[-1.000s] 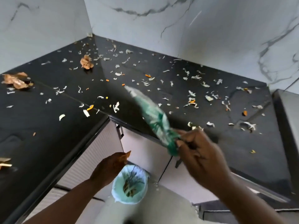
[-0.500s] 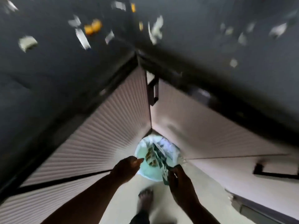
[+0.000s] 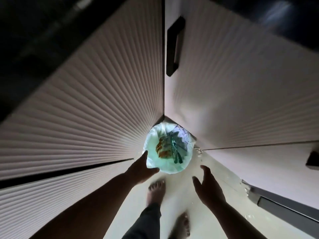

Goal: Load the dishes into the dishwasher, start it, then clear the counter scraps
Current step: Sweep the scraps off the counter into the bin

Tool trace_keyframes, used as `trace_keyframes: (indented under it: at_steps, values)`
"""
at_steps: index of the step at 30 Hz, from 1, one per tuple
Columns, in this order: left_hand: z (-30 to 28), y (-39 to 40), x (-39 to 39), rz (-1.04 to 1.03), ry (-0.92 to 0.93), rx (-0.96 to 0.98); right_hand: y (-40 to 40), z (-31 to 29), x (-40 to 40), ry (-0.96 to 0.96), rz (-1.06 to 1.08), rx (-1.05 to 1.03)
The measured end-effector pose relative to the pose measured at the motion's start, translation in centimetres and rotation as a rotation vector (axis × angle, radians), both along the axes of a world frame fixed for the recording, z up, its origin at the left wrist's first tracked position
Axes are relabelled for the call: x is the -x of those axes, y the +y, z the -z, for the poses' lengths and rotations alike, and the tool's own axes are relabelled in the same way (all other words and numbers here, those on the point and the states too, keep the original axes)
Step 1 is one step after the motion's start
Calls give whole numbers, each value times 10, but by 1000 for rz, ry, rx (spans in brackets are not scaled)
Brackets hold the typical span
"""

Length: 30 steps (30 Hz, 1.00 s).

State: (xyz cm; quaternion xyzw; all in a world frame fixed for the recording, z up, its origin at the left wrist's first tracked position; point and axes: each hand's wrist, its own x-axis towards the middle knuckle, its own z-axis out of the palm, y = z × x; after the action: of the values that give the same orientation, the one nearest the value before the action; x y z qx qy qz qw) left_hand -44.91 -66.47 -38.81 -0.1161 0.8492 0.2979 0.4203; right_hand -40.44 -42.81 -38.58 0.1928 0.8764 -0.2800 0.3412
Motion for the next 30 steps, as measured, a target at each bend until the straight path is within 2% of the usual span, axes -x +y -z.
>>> trace_keyframes:
  at_steps: [6,9,12,16,18,22,25,27,30]
  values:
    - [-51,-7,-64,89,93,79,2,-47,-33,114,-72,-18]
    - [-98,4,-84,146,254,92,-17,-86,-39,256,-242,-58]
    - [-156,15,-91,191,476,92,-38,-131,-37,501,-391,-114]
    - [-248,14,-97,227,816,88,-61,-215,-19,870,-568,-70]
    - [-286,8,-95,254,931,117,-72,-258,-8,936,-598,-99]
    - [-354,-20,-103,150,1090,199,-100,-325,1,973,-647,-96]
    - [-389,-52,-113,-37,1195,198,-127,-362,5,1029,-711,-58]
    - [-404,-79,-116,-136,1269,284,-143,-377,9,1054,-761,-45]
    - [-426,-121,-114,-270,1205,456,-170,-400,15,1065,-837,-18]
